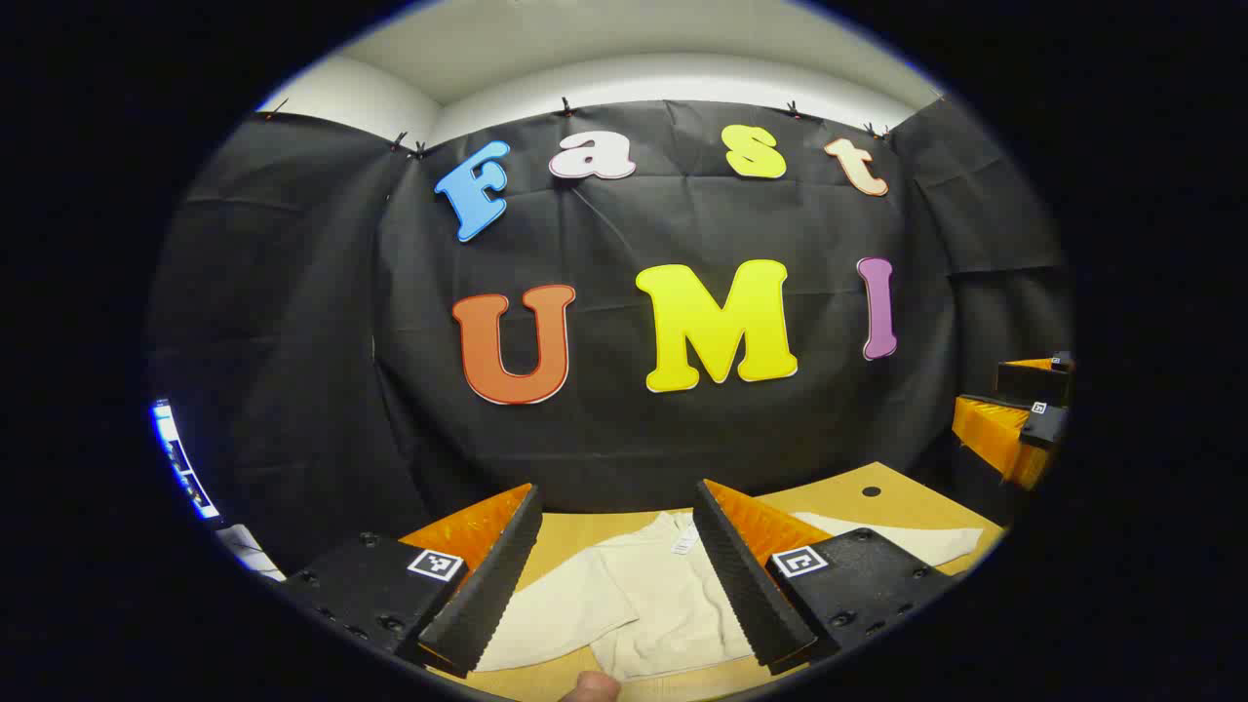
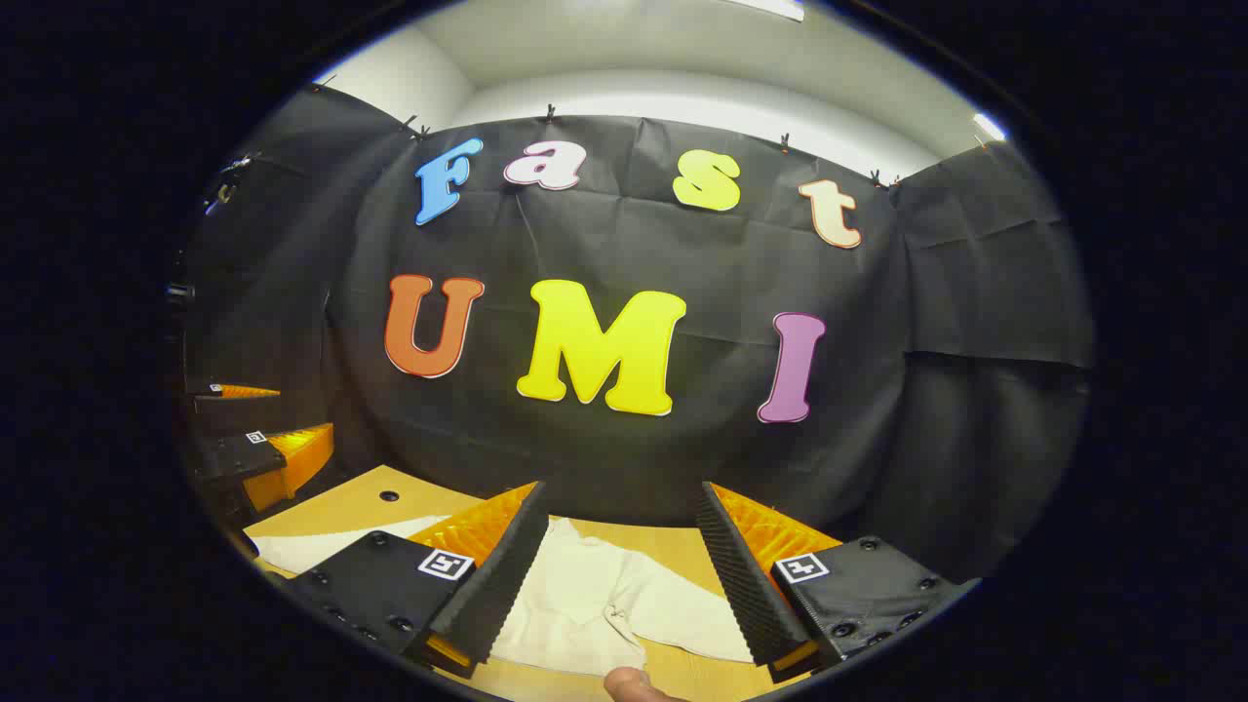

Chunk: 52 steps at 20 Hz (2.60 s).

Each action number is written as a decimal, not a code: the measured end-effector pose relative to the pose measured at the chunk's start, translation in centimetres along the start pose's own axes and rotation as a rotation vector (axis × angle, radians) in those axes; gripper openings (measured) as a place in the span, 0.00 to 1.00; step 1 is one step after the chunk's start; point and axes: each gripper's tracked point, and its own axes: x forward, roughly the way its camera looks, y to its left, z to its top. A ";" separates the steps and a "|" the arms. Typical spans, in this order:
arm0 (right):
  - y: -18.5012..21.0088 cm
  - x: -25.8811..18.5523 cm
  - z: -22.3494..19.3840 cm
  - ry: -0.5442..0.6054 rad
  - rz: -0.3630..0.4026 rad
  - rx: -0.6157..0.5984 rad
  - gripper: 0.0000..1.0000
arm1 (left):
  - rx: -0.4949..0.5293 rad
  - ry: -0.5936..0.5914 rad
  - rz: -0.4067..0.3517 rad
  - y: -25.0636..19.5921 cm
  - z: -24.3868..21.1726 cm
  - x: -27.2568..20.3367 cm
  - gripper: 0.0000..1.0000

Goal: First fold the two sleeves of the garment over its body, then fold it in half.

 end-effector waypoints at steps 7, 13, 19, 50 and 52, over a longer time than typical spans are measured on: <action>-1.9 1.6 0.2 -0.014 -0.016 0.032 0.96 | -0.026 0.003 0.017 -0.5 0.0 0.7 0.99; -2.8 1.9 -1.4 0.016 -0.020 0.044 0.96 | -0.031 0.026 0.018 -1.1 -0.7 0.9 0.98; -3.3 1.8 -1.5 0.017 -0.017 0.038 0.96 | -0.034 0.030 0.020 -1.3 -0.9 0.7 0.99; -33.6 1.5 -45.9 1.032 -0.612 0.575 0.96 | 0.051 0.009 0.239 -6.3 2.5 -1.3 0.98; -33.5 1.2 -46.2 1.091 -0.624 0.620 0.93 | 0.048 0.009 0.244 -5.6 2.6 -0.9 0.98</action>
